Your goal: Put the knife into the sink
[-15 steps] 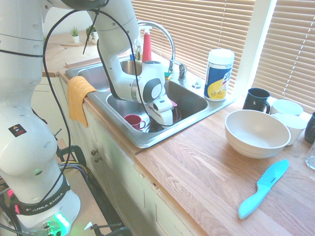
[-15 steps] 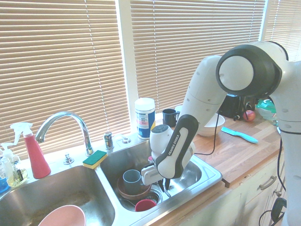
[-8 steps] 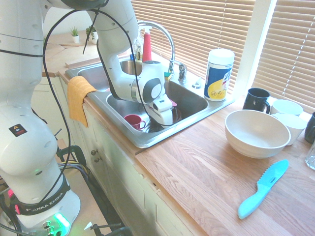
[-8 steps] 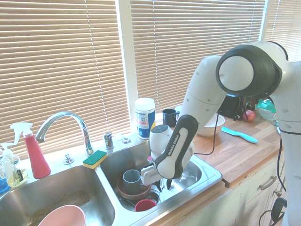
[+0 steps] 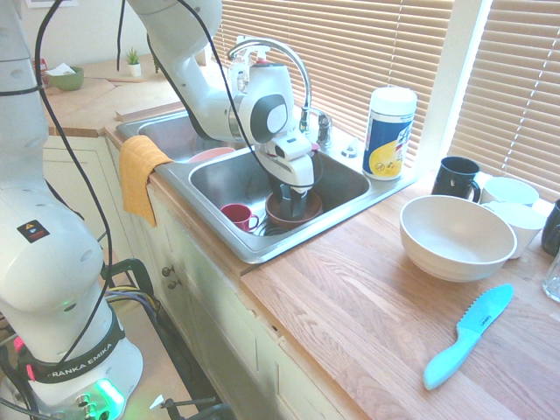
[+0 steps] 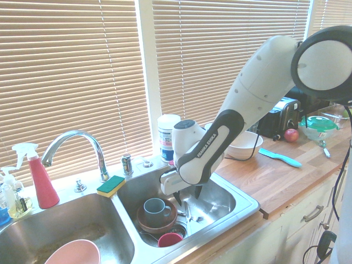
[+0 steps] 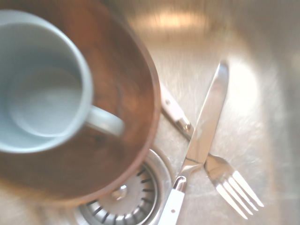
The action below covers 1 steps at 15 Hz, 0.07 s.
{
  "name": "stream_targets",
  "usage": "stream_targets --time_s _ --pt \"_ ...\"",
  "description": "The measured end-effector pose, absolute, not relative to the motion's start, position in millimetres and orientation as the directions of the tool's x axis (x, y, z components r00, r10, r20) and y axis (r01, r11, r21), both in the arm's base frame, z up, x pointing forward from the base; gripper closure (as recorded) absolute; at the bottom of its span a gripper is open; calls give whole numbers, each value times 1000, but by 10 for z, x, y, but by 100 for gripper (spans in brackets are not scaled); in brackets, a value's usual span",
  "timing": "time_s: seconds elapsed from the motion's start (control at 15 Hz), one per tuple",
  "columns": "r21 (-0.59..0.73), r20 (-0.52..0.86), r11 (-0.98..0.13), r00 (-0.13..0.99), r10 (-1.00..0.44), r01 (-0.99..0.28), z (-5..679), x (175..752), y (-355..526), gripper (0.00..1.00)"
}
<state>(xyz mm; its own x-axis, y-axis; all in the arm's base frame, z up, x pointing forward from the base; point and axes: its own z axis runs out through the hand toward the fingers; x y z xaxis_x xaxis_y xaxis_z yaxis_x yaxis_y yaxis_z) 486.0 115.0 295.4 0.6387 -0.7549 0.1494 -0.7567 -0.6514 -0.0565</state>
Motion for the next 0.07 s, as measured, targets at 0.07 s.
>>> stream_targets --time_s 0.07 --pt "-64 147 -661 648 -747 -748 3167 4831 1155 0"
